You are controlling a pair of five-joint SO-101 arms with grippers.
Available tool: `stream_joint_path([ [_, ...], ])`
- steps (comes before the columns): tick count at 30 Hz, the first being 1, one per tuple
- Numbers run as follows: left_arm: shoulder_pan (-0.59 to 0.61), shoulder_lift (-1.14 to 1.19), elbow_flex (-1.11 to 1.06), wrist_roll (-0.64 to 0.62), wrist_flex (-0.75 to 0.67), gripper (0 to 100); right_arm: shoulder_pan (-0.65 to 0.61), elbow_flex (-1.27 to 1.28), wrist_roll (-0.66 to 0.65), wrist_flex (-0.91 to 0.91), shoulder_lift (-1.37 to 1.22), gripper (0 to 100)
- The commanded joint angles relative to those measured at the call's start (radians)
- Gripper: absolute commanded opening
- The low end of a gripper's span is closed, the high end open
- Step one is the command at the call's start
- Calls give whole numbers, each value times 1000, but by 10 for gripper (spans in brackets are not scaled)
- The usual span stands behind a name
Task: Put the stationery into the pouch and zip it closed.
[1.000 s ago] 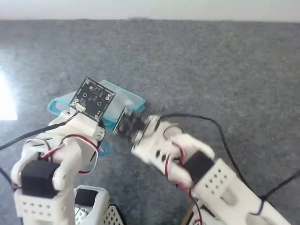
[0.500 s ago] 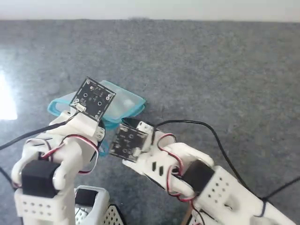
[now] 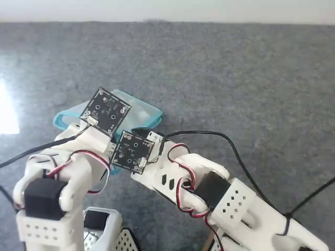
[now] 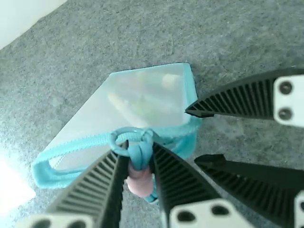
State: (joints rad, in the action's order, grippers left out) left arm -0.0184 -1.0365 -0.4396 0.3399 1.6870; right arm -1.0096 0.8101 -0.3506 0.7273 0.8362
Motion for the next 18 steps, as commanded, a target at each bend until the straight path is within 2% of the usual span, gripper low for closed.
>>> stream_joint_path([
  [1,8,-6,5,6,-29,9,4,-63,8,-24,-4,162],
  [18,132,-6,-44,15,-46,9,2,-104,3,-91,-154,161],
])
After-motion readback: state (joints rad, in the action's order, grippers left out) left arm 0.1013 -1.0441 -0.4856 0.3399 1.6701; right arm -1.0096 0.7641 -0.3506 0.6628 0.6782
